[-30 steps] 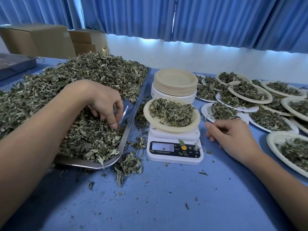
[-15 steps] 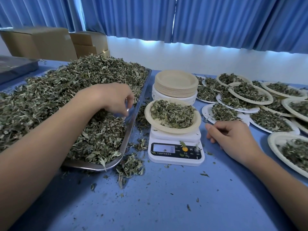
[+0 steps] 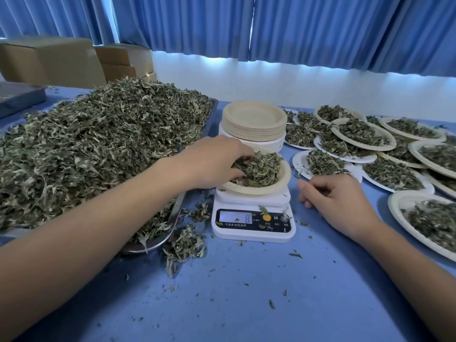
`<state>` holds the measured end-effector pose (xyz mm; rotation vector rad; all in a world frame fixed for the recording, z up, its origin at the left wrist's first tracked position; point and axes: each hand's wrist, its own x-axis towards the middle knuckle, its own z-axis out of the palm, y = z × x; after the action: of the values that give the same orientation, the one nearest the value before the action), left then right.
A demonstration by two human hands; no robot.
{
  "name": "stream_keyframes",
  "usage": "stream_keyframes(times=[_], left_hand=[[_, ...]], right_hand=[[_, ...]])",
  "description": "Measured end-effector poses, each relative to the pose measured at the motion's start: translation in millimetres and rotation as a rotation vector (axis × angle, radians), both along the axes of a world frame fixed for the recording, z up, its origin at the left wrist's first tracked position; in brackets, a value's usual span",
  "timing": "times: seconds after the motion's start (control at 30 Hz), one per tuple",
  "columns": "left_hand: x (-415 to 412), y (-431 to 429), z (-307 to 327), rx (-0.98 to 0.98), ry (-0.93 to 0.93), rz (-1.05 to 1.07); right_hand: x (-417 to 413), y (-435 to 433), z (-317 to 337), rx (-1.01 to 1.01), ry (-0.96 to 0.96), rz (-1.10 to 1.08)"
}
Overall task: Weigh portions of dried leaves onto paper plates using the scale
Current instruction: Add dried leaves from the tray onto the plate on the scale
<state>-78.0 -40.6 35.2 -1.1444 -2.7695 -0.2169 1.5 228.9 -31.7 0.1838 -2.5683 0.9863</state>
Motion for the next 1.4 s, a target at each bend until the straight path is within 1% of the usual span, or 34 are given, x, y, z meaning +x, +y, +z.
stream_keyframes(times=[0.07,0.13,0.3,0.4,0.57,0.7,0.83,1.0,1.13,1.17,1.23,1.3,1.4], left_hand=[[1,3,4,0.027,0.096,0.029],[1,4,11,0.096,0.133,0.055],[-3,-4,26,0.3,0.099,0.081],[-4,-11,31,0.34,0.105,0.08],[-8,-24,42,0.415,0.058,0.132],[-12,-27,39,0.548,-0.097,0.141],[-14,-21,28,0.561,-0.185,0.151],[-17,-26,31,0.611,-0.191,0.141],[-22,-40,44,0.649,-0.192,0.177],[-24,-45,47,0.63,-0.183,0.2],[-31,-57,52,0.515,-0.152,0.294],[-39,-73,55,0.32,-0.199,0.431],[-43,-95,52,-0.073,-0.313,0.579]], right_hand=[[-1,0,-1,-0.007,-0.002,0.004],[-2,0,-1,-0.01,-0.01,0.005],[0,0,0,-0.005,-0.008,0.009],[-1,0,0,-0.01,-0.021,0.005],[0,-2,1,-0.009,-0.016,-0.002],[0,-3,1,-0.021,-0.026,-0.016],[-1,-2,1,-0.021,-0.032,-0.018],[0,-2,1,-0.022,-0.02,0.005],[0,-1,1,-0.029,-0.022,0.008],[0,-1,1,-0.031,-0.022,0.009],[0,-2,1,-0.039,-0.021,0.013],[0,-2,0,-0.035,-0.015,0.016],[0,-1,0,-0.036,-0.022,0.015]])
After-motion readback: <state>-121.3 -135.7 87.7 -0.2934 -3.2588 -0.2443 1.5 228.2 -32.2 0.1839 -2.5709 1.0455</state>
